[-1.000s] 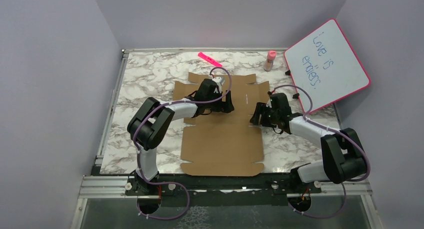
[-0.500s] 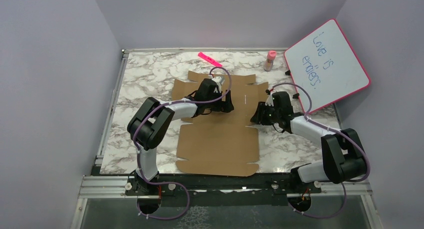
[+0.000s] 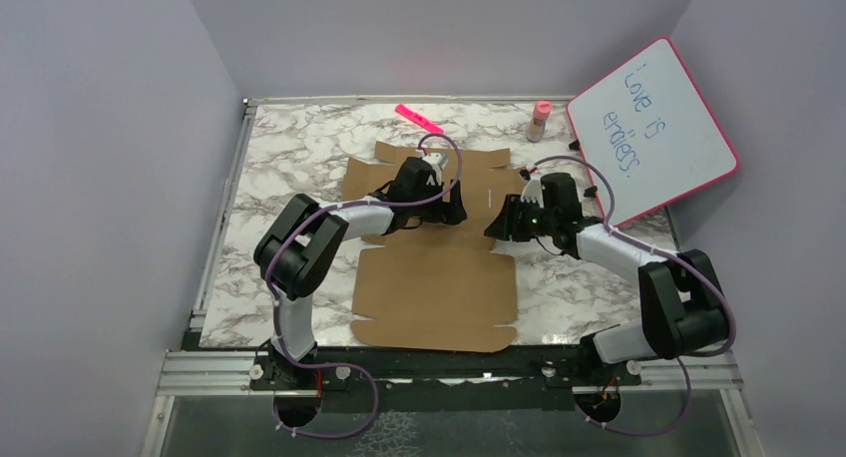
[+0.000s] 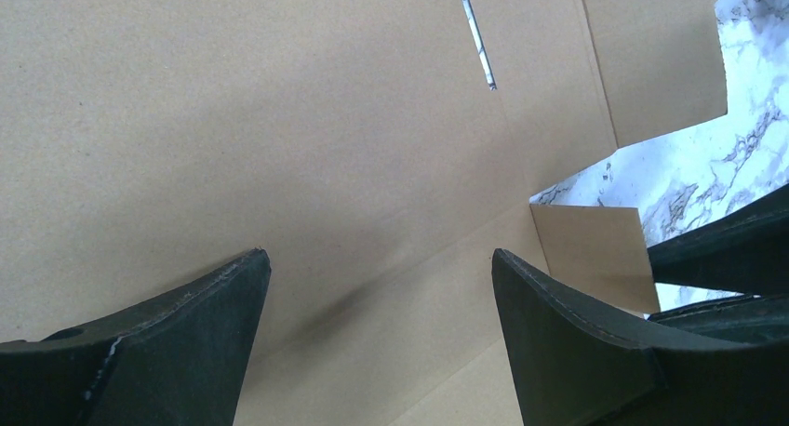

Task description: Fold the paper box

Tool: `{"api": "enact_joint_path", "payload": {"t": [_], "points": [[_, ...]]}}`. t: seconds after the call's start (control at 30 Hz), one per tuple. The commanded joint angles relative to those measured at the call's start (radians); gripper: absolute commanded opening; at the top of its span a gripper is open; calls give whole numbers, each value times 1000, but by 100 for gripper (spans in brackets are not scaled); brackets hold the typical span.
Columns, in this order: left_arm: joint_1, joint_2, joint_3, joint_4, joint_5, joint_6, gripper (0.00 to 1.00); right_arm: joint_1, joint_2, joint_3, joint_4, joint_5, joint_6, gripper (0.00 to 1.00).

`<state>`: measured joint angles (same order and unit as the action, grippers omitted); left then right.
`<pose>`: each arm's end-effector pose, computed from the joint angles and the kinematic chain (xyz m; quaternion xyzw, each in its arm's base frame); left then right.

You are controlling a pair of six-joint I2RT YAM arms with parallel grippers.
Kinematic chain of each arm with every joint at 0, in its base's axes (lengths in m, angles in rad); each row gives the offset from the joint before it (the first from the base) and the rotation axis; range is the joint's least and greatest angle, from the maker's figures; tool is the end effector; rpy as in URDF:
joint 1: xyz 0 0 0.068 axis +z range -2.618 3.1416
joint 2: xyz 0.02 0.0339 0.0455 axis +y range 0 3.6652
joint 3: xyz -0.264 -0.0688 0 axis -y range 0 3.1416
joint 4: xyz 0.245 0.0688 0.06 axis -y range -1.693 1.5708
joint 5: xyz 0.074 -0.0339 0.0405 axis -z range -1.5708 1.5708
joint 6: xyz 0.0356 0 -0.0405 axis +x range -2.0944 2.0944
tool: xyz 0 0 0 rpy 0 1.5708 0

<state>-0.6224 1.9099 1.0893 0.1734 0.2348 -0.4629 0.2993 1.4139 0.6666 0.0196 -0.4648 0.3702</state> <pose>0.3246 -0.2431 0.1586 0.1229 0.8821 -0.3183 0.3248 0.2612 0.0973 0.1814 -0.0627 0.8907 0.3293 0.3070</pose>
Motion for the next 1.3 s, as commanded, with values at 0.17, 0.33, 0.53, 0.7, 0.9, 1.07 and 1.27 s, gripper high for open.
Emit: {"api": "enact_joint_path", "payload": {"t": [0.17,0.33,0.53,0.7,0.9,1.07,1.27], "points": [[-16,20,-42,-1,45,-20,90,36,90,39,99,-94,45,41],[-16,9,-63,21,56,-28,90,56,127,40,107,-80,49,41],[-16,-41,-86,33,34,-31,90,58,99,62,52,-23,22,44],[-15,-93,-79,33,0,-35,92,58,17,129,-78,84,-35,50],[21,-161,-47,7,-59,-25,94,59,-27,223,-145,151,-117,55],[123,-179,-12,-16,-65,-23,95,60,0,301,-146,161,-169,66],[277,-194,13,-84,-62,6,95,59,38,307,-37,161,-174,77]]}}
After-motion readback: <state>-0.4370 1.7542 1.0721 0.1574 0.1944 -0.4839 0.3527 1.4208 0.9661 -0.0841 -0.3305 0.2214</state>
